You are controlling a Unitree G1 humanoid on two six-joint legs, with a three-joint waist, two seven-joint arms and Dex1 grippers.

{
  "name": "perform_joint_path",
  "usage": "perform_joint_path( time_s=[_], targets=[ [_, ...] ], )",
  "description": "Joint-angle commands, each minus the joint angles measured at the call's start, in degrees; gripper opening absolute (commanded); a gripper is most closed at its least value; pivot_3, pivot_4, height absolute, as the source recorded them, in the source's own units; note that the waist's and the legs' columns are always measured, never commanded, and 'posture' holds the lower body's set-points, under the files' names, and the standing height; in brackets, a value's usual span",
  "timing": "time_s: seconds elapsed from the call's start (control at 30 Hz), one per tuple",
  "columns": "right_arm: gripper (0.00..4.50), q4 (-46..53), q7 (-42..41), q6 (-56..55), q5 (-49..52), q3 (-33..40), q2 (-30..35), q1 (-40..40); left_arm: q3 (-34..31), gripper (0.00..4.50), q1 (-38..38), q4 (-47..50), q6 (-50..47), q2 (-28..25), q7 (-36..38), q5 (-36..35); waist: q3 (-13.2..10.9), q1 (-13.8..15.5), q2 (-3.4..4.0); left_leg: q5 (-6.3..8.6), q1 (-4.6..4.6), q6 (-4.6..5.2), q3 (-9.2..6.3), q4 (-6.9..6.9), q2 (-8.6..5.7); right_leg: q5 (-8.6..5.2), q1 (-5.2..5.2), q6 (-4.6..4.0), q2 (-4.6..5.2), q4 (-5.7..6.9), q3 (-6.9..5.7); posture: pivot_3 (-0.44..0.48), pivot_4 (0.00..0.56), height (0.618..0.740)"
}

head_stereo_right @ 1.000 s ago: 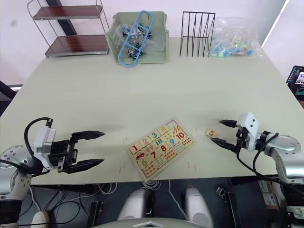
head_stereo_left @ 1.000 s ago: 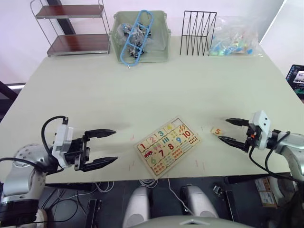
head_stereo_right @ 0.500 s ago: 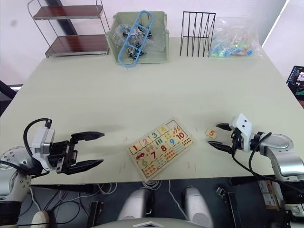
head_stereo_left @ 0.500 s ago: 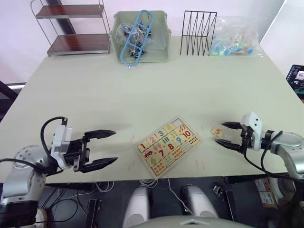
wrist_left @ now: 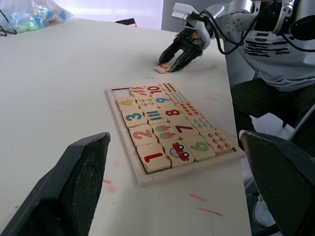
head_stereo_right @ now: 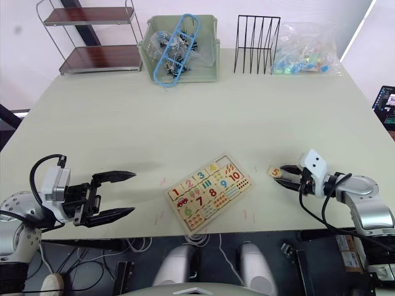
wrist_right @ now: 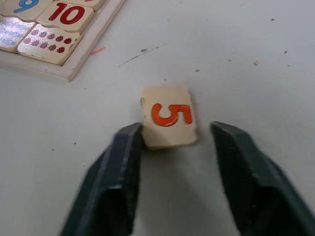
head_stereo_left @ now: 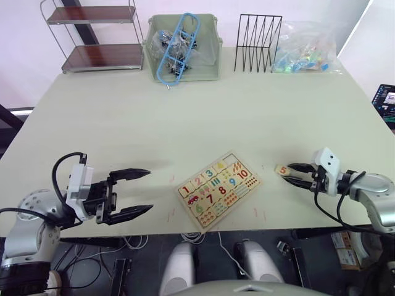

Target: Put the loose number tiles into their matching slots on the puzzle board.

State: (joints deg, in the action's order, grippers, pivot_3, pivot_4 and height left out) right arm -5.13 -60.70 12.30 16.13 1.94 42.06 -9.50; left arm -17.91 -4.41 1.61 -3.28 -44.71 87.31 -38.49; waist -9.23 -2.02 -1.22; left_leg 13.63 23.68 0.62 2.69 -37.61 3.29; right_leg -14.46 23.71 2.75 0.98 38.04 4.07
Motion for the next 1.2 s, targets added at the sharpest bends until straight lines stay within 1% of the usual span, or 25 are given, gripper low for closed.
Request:
perform_joint_path(
  time_s=[0.03,0.37,0.63,0.8,0.97,1.03,1.1,1.2],
  targets=[
    [0.86,-0.4,0.0,-0.6,0.0,0.2,-0.2,-0.4,-1.7,4.5,-0.1,0.4,0.9,-0.1,0.1,-0.5,0.0,0.0,0.0,0.0,0.0,0.0,0.0,-0.01,0.0,0.0,0.0,0.0,0.0,0.0,0.0,0.0,0.15,0.74],
    [0.86,1.8,-2.4,-1.1,1.5,1.1,1.4,-1.2,-1.3,4.5,-1.0,0.4,1.8,0.9,-1.0,0.1,0.0,0.0,0.0,0.0,0.01,0.0,0.0,-0.07,0.0,0.0,-0.01,0.0,0.0,0.01,0.0,0.0,0.15,0.74],
    [0.86,5.6,-5.8,4.6,0.1,-2.8,5.2,-8.4,-1.2,4.5,-3.0,2.1,2.3,2.8,-4.0,1.0,0.0,-0.2,0.01,0.0,0.0,0.0,0.02,-0.13,0.02,0.01,0.0,0.01,-0.01,0.06,0.01,0.0,0.15,0.74],
    [0.86,4.9,-9.8,7.1,-1.2,-7.1,6.5,-16.1,-1.5,4.5,-4.9,3.7,2.5,3.6,-6.3,1.3,0.0,-0.1,0.01,0.0,0.04,0.0,0.01,-0.13,0.02,0.01,0.01,0.0,0.02,0.04,-0.02,0.0,0.15,0.74],
    [0.86,1.9,-12.9,8.1,-4.1,-12.0,6.0,-24.4,-1.0,4.5,-6.8,4.9,3.7,4.5,-8.8,3.0,0.0,-0.2,0.02,0.0,0.04,0.0,0.01,-0.15,0.02,0.01,0.02,0.0,0.02,0.04,-0.02,0.0,0.15,0.74],
    [0.86,-0.5,-14.1,7.2,-6.0,-14.4,5.1,-28.3,-0.9,4.5,-7.3,5.3,4.1,5.1,-10.0,3.5,0.0,-0.2,0.02,0.0,0.05,0.0,0.01,-0.15,0.02,0.0,0.03,-0.01,0.02,0.04,-0.03,0.0,0.15,0.74],
    [0.86,-3.8,-15.9,6.1,-8.9,-18.0,3.2,-34.0,-1.1,4.5,-8.6,6.4,4.2,6.2,-12.1,3.8,0.0,-0.2,0.03,0.0,0.05,0.0,0.04,-0.15,0.02,0.0,0.04,-0.01,0.03,0.04,-0.02,0.0,0.15,0.74],
    [0.86,-6.4,-18.4,5.7,-11.1,-21.6,0.5,-39.6,-0.7,4.5,-10.4,7.8,3.7,7.2,-14.2,4.3,0.0,-0.4,0.04,0.0,0.05,0.0,0.08,-0.16,0.03,0.02,0.1,-0.01,0.03,0.07,0.01,0.0,0.15,0.74]
  ],
)
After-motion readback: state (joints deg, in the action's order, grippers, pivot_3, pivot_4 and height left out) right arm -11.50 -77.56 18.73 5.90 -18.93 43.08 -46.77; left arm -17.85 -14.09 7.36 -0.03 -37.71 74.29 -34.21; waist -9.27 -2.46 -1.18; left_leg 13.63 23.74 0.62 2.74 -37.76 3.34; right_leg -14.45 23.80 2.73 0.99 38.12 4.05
